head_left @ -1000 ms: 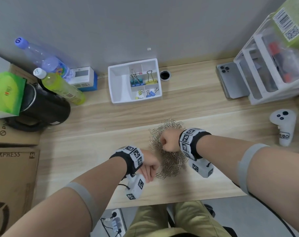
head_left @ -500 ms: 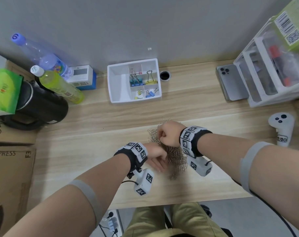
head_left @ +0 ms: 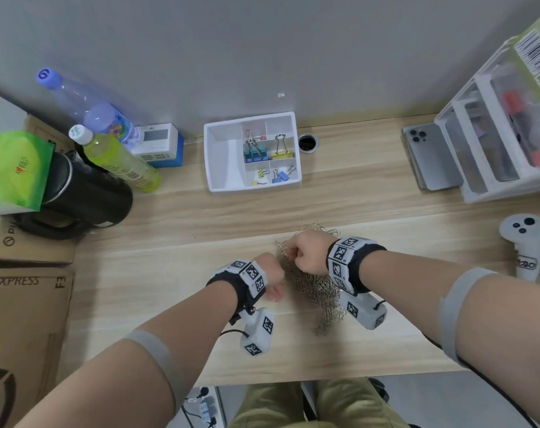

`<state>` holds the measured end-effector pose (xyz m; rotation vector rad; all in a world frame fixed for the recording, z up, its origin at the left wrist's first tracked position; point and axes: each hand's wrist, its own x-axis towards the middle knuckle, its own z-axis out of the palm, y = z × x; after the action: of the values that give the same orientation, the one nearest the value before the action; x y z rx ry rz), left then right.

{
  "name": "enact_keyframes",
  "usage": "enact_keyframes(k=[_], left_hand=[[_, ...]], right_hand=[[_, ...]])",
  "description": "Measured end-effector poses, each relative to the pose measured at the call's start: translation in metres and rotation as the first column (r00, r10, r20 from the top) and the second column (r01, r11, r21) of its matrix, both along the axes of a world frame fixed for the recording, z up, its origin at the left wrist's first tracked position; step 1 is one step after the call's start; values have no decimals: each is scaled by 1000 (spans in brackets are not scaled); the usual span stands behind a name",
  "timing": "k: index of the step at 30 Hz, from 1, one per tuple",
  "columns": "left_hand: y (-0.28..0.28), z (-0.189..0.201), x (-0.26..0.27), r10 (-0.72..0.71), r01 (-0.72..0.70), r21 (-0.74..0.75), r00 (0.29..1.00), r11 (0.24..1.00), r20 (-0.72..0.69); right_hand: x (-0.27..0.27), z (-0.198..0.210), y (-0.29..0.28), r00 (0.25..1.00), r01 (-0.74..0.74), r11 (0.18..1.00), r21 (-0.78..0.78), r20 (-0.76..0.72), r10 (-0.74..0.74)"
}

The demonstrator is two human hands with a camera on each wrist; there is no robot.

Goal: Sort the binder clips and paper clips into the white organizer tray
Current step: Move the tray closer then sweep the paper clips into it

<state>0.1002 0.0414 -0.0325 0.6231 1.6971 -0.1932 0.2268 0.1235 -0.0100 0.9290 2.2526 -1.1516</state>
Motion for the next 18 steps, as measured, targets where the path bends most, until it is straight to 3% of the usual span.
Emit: enact_keyframes(k=[6, 8, 11, 14, 18], left_hand=[[17, 1, 17, -49, 47, 20, 995, 999, 84], [20, 4, 11, -62, 61, 24, 997, 998, 53], [28, 13, -11, -44, 48, 90, 998, 995, -50], [42, 27, -45, -34, 81, 181, 968, 980, -249], [61, 38, -93, 163, 20, 372, 876, 928, -453]], right_hand=[[9, 1, 19, 999, 40, 997, 66, 2, -40], [7, 1, 27, 998, 64, 994, 84, 7, -64], [-1, 5, 41, 992, 126, 981, 148, -8, -127], [-14, 11, 59, 974, 222, 946, 236, -22, -224], [-36, 20, 84, 932, 351, 865, 359, -42, -361]])
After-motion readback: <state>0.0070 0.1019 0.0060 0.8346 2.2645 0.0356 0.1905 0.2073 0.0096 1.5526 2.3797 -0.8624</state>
